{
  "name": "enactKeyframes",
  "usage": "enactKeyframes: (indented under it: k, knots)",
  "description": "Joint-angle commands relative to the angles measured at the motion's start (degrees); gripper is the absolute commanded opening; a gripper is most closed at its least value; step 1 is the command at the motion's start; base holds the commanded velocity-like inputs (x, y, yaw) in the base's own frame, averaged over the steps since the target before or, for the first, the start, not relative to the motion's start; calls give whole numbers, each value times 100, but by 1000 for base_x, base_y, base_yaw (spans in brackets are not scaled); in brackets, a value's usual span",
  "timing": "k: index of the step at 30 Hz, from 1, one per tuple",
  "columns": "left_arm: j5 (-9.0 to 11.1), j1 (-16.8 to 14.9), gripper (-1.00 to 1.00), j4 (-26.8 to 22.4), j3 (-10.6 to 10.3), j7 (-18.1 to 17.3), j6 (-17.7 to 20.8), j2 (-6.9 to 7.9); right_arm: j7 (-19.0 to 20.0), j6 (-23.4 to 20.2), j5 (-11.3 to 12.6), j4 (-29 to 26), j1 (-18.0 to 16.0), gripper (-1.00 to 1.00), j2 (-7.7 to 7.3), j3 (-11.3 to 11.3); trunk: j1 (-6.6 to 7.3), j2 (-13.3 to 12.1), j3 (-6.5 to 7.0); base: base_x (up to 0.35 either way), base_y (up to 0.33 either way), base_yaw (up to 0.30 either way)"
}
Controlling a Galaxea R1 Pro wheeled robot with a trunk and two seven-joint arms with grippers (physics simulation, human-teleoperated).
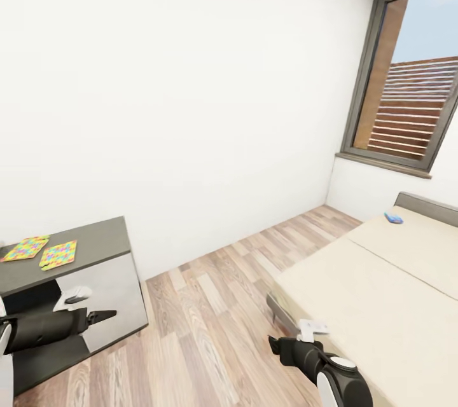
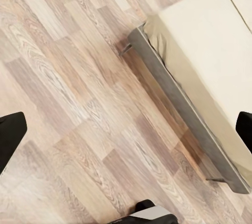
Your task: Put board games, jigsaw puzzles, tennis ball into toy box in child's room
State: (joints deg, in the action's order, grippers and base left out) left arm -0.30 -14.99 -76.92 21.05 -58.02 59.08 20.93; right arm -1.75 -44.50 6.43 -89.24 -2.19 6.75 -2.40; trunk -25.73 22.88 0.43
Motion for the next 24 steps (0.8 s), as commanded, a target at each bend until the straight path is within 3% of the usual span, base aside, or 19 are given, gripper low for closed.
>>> enactKeyframes:
  k: [1,24]
  knots:
    - [-5,-4,100,2,5,-25,44,-1,-18,-24,42,-6,-1,100,1,3,-5,4,1,276,94,191]
    - [-5,-4,100,2,5,-25,37,-1,-18,-24,44,-6,-1,100,1,3,-5,4,12,231,14,27]
